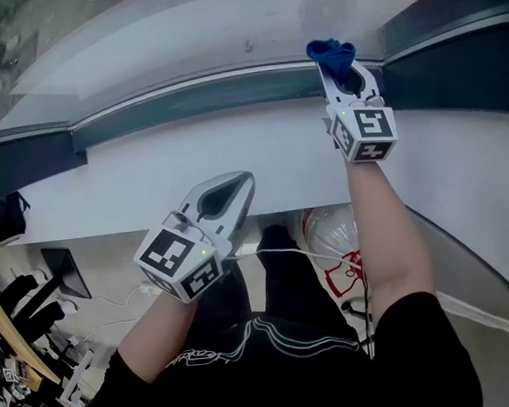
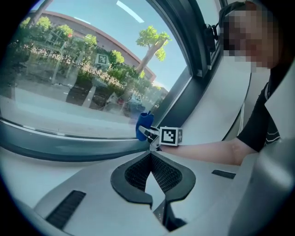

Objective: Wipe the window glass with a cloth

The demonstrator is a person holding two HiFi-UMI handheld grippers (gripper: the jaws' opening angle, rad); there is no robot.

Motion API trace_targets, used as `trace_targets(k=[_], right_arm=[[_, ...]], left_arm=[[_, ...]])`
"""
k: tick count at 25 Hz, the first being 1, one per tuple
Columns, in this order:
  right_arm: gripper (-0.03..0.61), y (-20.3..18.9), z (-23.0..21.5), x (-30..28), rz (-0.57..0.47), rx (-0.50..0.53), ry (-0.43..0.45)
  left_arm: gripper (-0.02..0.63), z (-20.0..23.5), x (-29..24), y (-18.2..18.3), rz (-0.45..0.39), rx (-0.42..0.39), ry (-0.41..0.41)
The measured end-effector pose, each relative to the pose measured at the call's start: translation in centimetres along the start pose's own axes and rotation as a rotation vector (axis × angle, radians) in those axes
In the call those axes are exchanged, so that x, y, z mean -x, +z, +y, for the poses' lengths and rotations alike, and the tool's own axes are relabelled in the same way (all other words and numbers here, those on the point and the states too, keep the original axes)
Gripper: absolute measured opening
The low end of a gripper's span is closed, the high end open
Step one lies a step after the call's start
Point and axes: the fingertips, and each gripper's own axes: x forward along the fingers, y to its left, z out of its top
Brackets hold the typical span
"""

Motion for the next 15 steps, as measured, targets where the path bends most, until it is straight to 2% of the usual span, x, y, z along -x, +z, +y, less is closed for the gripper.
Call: trace_targets(k=[6,12,15], right_arm=[[0.092,-0.8,-4.9,1.5,0.003,-0.010,-0.060],[0.093,-1.6,-8.9,2.7,-0.014,-0.119,-0.155],[0.092,-1.0,-9.8,3.5,-0.024,-0.138,-0.193]], left_arm=[[0.005,-1.4,-2.7,0.4,0.007,-0.016,-0.022],[0.005,-2.0,-4.1,0.5,0.019,-0.020,-0.040],[0.005,-2.7,-4.1,1.0,0.018,-0.024,-0.046]])
